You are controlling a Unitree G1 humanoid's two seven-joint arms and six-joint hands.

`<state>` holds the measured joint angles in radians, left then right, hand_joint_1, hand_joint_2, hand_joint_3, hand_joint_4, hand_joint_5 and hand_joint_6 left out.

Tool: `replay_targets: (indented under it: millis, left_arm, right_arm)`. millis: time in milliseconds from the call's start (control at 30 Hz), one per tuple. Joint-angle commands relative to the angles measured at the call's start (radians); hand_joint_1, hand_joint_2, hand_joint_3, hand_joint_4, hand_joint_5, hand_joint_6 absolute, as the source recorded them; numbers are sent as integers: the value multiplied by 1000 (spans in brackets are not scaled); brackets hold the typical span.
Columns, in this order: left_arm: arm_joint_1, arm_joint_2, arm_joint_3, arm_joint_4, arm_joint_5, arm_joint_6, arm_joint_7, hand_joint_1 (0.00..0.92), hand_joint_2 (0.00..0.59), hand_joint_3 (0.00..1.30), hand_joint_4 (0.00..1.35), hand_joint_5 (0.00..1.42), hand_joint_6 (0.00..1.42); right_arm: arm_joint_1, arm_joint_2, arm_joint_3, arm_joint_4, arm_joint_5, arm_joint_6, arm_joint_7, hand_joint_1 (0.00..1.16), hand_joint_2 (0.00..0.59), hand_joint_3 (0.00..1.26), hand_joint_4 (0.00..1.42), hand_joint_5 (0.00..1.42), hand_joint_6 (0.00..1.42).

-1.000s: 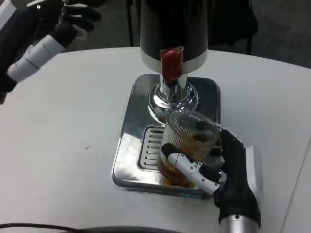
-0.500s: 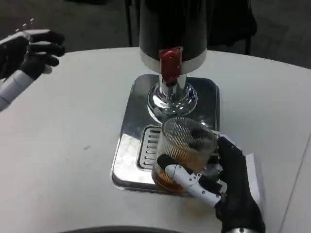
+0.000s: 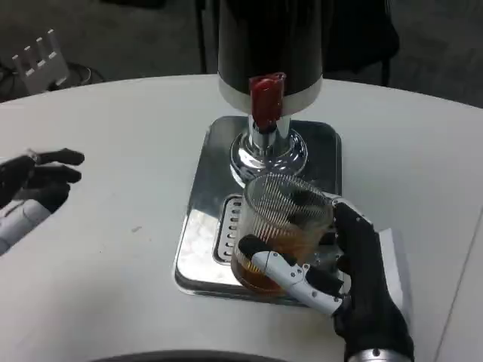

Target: Grasp the cup under the faucet to collect the drink, then remove the cup.

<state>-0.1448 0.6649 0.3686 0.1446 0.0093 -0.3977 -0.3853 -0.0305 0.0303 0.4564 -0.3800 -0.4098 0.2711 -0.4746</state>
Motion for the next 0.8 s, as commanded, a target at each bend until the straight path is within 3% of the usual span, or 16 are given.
replay_targets:
  millis: [33,433,600,800]
  left_arm:
    - [55,29,-35,-77,68,55,2,0,87,286,246,258,335]
    - [156,14,-37,-240,132,104,18,0,99,240,173,193,289]
    - [214,25,-47,-318,200,94,17,0,100,161,37,73,211]
    - [248,18,-48,-365,218,95,17,0,100,147,18,52,193]
  right_arm:
    - [-1,56,6,-57,-14,-42,17,792,207,872,930,1087,1091]
    - [-7,41,1,-97,-29,-34,90,792,207,877,930,1099,1106]
    - [-6,-8,-13,-120,-64,-56,153,792,207,885,941,1111,1124]
    - [9,-44,-30,-134,-100,-96,207,792,207,887,951,1124,1144]
